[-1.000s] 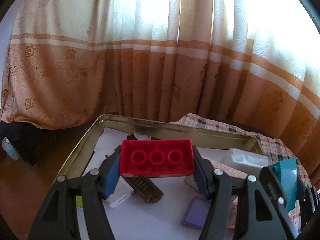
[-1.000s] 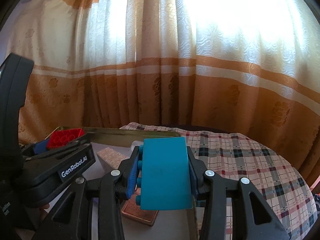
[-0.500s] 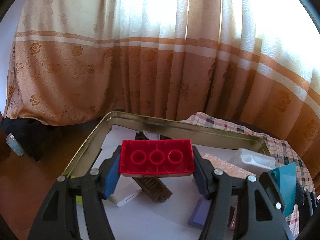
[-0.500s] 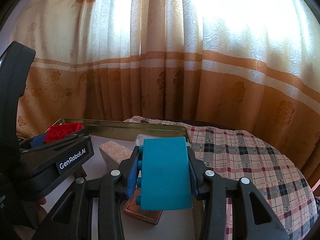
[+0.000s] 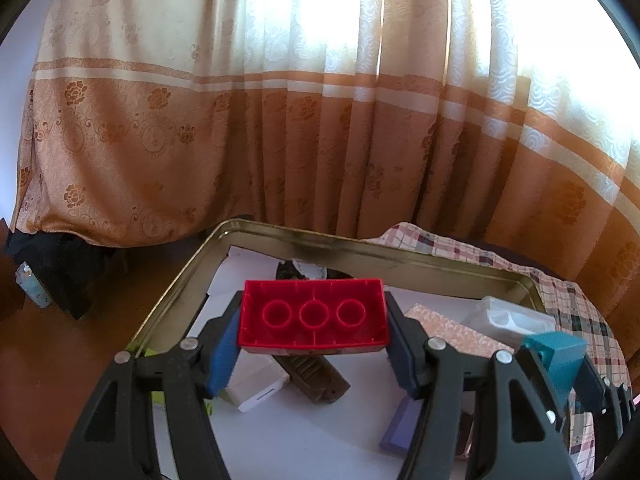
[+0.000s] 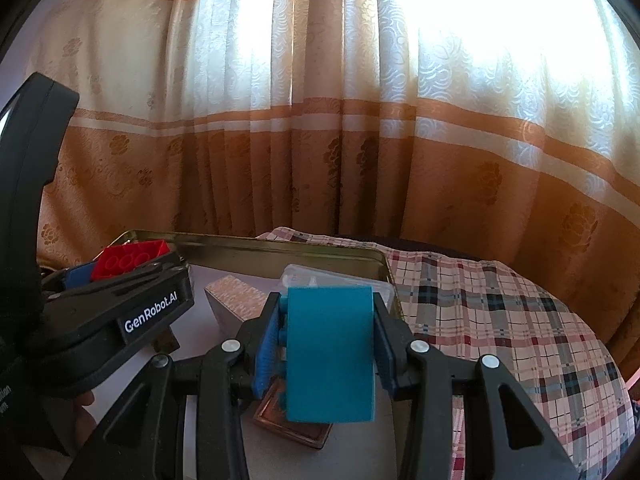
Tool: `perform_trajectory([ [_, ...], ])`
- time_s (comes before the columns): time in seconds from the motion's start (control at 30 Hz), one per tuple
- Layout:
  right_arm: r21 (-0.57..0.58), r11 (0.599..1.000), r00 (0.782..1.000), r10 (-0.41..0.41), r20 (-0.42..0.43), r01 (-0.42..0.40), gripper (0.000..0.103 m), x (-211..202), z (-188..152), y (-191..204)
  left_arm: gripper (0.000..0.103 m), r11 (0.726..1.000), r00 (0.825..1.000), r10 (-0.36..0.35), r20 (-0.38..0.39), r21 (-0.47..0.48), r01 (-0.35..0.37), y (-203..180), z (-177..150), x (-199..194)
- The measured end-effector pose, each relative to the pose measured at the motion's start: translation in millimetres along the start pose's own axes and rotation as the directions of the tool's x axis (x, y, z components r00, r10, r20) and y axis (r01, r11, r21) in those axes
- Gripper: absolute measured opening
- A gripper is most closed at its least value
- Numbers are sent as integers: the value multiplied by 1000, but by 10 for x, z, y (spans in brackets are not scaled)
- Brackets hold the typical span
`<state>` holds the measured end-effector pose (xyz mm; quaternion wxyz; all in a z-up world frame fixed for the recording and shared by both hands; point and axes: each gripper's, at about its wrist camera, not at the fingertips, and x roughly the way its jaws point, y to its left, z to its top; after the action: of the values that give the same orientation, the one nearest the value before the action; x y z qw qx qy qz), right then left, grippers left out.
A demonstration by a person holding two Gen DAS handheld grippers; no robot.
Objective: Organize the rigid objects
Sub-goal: 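Lower both bricks into the tray and open both grippers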
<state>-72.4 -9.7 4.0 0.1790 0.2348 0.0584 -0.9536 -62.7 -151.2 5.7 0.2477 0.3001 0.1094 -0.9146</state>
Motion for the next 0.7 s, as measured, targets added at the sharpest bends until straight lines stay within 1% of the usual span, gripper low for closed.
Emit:
perform_trajectory([
  [0.1, -3, 1000, 1000, 6, -2, -6, 45, 6, -2, 7, 64, 1000, 1000, 2, 1, 2, -2, 4, 1, -2],
  [0.17, -5, 1000, 1000, 17, -9, -17, 47, 21, -1, 11, 64, 1000, 1000, 15, 5, 8, -15, 0, 1, -8],
  [0.2, -5, 1000, 1000, 19, -11, -19, 57, 26, 0, 9, 64, 1000, 1000, 24, 7, 14, -24, -12, 2, -7],
  [0.23, -2, 1000, 1000, 20, -11, -20, 75, 25, -1, 4, 64, 999, 1000, 28, 8, 19, -29, -18, 3, -10],
  [0.27, 5, 1000, 1000, 21, -4, -21, 82, 11, -3, -9, 67, 999, 999, 34, 19, 22, -35, -26, 4, -28],
  [0.3, 15, 1000, 1000, 25, 9, -25, 85, -11, -6, -29, 76, 999, 999, 41, 25, 21, -41, -25, 3, -39],
  [0.33, 31, 999, 999, 33, 28, -34, 85, -45, -9, -57, 80, 999, 999, 44, 27, 17, -45, -26, 4, -51],
  [0.37, 44, 998, 999, 31, 39, -33, 86, -64, -11, -81, 91, 999, 999, 37, 32, 9, -37, -20, 7, -64],
  [0.4, 56, 998, 999, 22, 43, -24, 87, -67, -10, -104, 97, 1000, 999, 26, 38, -3, -26, -3, 11, -83],
  [0.47, 80, 997, 999, 0, 44, -4, 87, -66, -7, -151, 101, 1000, 999, 18, 51, -13, -17, 12, 12, -107],
  [0.57, 112, 993, 998, -37, 50, 32, 88, -75, -4, -231, 102, 1000, 999, -1, 52, -11, 2, -5, 13, -118],
  [0.6, 120, 992, 997, -51, 50, 44, 90, -74, -3, -252, 102, 1000, 998, -10, 54, -11, 10, -6, 10, -124],
  [0.7, 137, 989, 997, -57, 55, 49, 91, -87, -3, -292, 102, 1000, 997, -21, 70, -15, 22, -16, 6, -156],
])
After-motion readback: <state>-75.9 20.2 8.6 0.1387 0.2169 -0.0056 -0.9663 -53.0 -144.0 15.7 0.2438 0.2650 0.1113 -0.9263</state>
